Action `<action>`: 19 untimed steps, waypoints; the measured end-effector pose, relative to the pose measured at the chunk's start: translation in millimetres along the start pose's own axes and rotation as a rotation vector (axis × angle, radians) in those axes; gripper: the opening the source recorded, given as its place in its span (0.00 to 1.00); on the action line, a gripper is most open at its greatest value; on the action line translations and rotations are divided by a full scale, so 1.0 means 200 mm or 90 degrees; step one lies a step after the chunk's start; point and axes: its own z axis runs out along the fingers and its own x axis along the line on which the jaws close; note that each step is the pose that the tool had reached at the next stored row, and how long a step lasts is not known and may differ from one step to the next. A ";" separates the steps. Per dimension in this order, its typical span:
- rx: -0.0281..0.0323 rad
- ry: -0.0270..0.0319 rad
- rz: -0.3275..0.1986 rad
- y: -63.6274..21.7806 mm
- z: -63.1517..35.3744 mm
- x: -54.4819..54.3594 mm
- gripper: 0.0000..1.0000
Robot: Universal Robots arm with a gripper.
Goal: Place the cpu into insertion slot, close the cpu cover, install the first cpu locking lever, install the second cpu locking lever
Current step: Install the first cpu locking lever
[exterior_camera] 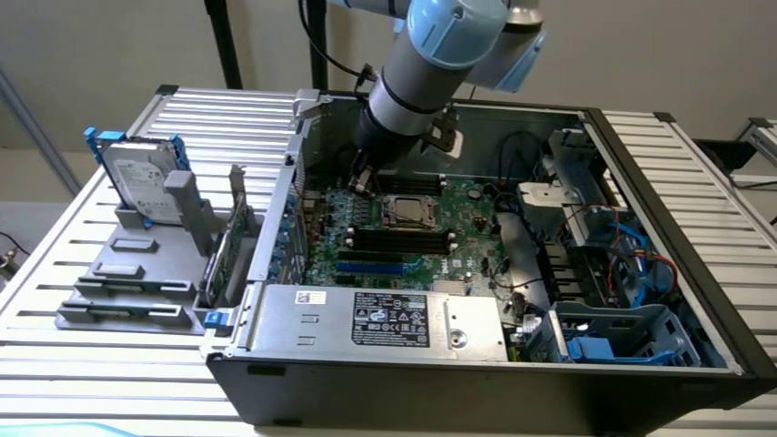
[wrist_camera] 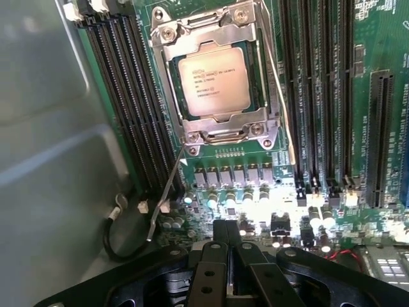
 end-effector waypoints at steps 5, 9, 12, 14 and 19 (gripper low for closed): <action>0.0015 0.0264 0.016 -0.011 -0.003 0.00 0.11; 0.0035 0.0479 0.028 -0.020 -0.004 0.00 0.11; 0.0053 0.0647 0.036 -0.026 -0.004 0.00 0.11; 0.0052 0.0757 0.043 -0.030 -0.004 0.00 0.11; 0.0001 0.0984 0.070 -0.035 -0.004 0.00 0.11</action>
